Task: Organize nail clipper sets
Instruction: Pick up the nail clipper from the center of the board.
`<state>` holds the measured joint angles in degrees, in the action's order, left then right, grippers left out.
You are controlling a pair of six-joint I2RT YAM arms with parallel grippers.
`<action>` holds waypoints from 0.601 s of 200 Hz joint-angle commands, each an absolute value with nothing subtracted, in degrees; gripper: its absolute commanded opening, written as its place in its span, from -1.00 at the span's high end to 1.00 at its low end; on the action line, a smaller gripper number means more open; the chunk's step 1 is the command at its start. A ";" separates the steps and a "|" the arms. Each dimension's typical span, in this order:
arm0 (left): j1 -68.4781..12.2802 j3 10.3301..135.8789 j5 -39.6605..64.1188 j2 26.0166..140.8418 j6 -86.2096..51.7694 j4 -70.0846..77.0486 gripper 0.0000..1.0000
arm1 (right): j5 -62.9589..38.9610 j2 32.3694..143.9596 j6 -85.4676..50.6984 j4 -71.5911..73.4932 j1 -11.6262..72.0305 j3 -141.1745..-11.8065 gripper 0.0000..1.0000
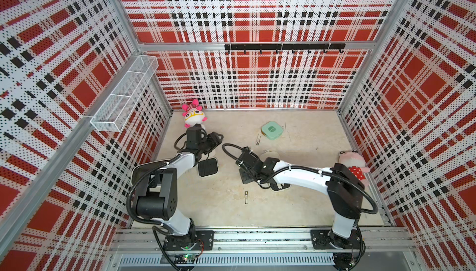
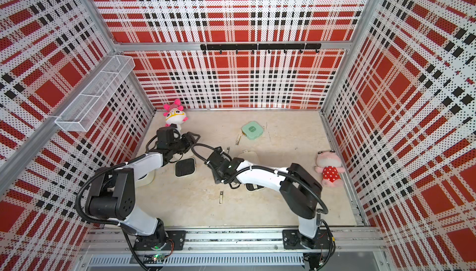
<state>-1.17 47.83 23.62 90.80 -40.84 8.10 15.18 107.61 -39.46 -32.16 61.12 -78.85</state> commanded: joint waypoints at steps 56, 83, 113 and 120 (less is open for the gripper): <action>3.60 40.75 26.00 85.16 -42.36 13.29 -0.34 | 13.02 113.24 -49.79 -39.87 66.31 -83.03 -0.25; 2.96 40.33 26.63 85.69 -42.71 14.29 -0.35 | 12.57 114.53 -51.44 -40.25 67.40 -82.85 -0.15; 2.47 40.25 26.81 85.78 -42.80 14.41 -0.34 | 12.50 115.20 -52.64 -40.17 67.62 -81.96 -0.08; 2.45 40.34 26.88 85.78 -42.80 14.51 -0.34 | 12.42 115.14 -52.81 -40.17 67.58 -81.80 -0.08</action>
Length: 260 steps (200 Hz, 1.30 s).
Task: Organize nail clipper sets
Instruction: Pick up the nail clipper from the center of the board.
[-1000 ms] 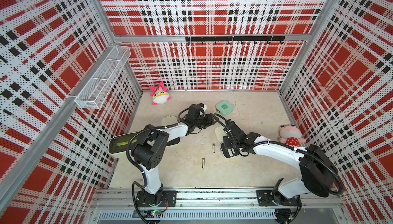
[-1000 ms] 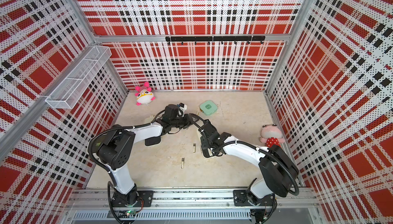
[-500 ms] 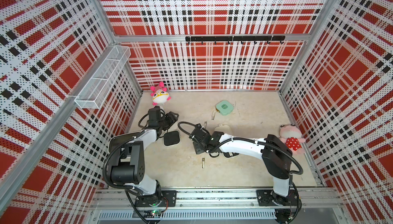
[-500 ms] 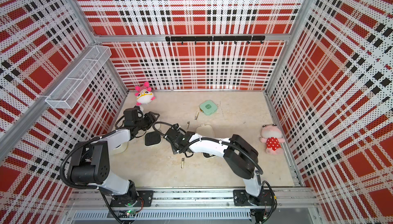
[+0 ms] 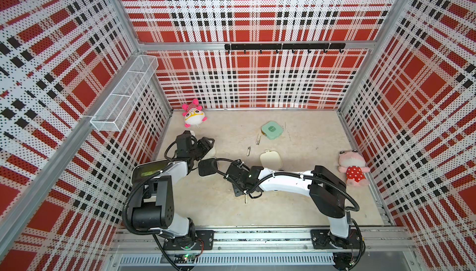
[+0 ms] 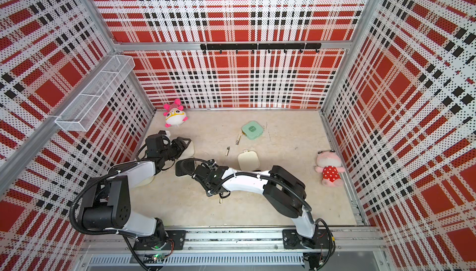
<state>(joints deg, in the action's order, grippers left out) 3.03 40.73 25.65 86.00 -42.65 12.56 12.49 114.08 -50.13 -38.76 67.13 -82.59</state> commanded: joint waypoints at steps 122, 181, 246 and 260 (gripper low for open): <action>1.43 40.52 26.72 86.09 -42.71 14.62 -0.34 | 10.30 115.75 -54.67 -38.77 68.38 -78.46 0.16; 0.85 40.52 26.54 86.04 -42.71 14.60 -0.34 | 10.44 116.02 -54.27 -38.07 68.38 -78.00 0.39; -0.87 41.13 25.89 86.62 -42.45 13.99 -0.34 | 11.45 117.30 -53.33 -37.80 68.09 -77.88 0.60; -1.53 41.52 25.76 86.88 -42.45 13.82 -0.34 | 11.47 117.14 -53.15 -37.55 67.95 -77.64 0.65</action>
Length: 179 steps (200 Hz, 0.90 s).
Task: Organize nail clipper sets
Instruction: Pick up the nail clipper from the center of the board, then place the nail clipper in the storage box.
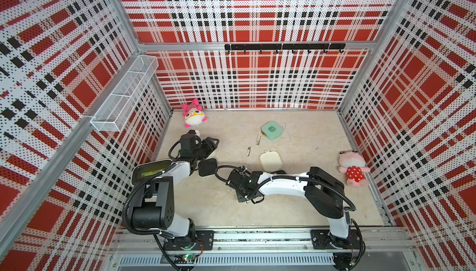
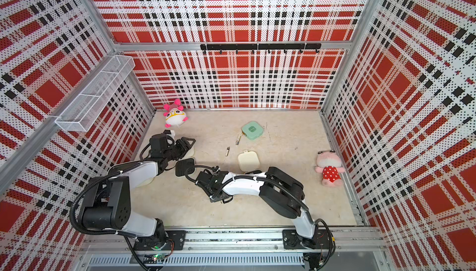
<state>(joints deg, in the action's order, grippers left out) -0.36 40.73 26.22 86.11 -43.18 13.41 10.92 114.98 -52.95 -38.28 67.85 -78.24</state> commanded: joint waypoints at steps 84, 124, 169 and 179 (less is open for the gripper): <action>-13.63 50.38 28.09 95.23 -42.10 10.72 -0.35 | 17.26 98.60 -49.85 -31.97 62.33 -64.23 0.76; -25.32 56.20 27.77 100.69 -43.69 10.42 -0.34 | 20.71 86.00 -45.42 -31.32 55.13 -53.93 0.76; -33.21 62.76 29.08 106.24 -45.13 10.45 -0.34 | 19.26 76.71 -38.16 -24.45 45.58 -44.77 0.75; -34.35 63.65 29.25 107.32 -45.34 10.42 -0.33 | 18.68 76.28 -36.73 -23.12 44.08 -43.88 0.74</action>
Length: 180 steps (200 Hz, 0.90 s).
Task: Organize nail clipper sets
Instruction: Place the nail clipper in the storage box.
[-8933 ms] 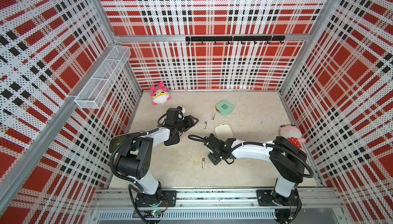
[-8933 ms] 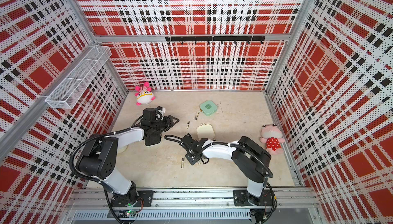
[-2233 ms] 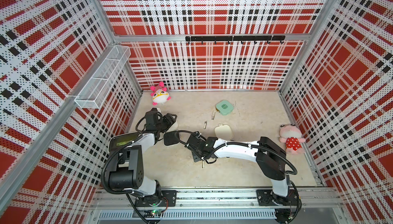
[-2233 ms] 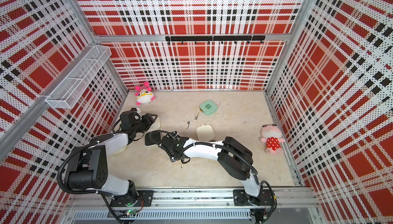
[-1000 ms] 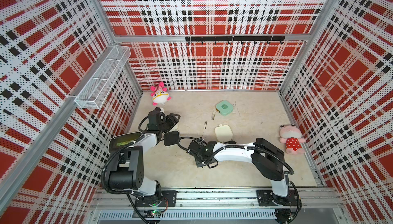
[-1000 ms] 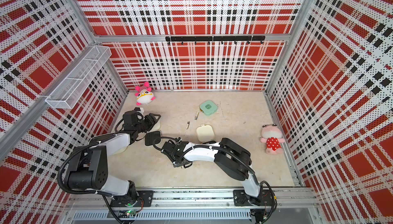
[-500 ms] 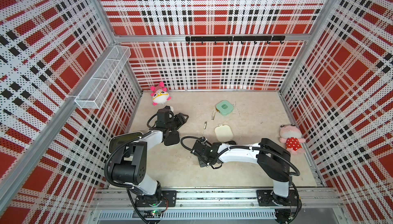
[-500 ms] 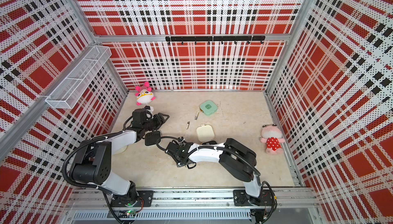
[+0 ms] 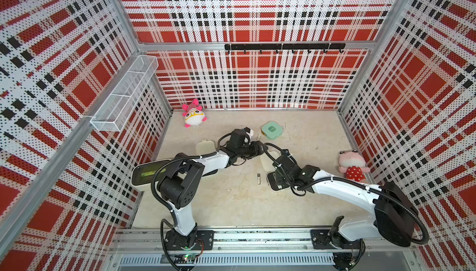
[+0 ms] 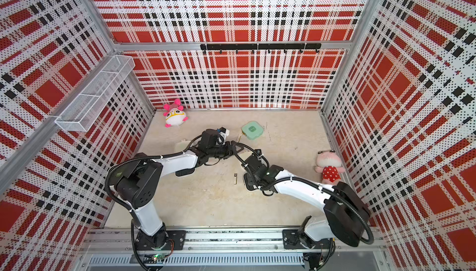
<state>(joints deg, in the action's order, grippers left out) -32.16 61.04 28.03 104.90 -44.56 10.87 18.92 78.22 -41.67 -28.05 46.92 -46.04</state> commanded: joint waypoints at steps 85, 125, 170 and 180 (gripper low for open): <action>-35.64 65.50 28.04 114.01 -45.42 11.50 -0.25 | 17.82 81.66 -29.91 -17.25 41.35 -43.24 0.76; -34.63 64.27 27.99 114.96 -45.52 12.66 -0.24 | 17.71 84.78 -28.50 -16.69 40.97 -43.94 0.78; -33.84 64.18 29.16 116.29 -45.16 13.24 -0.23 | 17.40 86.48 -28.49 -16.91 40.96 -43.82 0.81; -33.67 63.94 28.84 116.28 -45.14 13.38 -0.23 | 17.82 86.32 -28.58 -16.96 40.97 -43.44 0.81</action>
<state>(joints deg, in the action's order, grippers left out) -34.24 64.23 28.25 114.85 -45.84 12.21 17.37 85.95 -29.17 -17.69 41.39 -43.22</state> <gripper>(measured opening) 0.614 0.145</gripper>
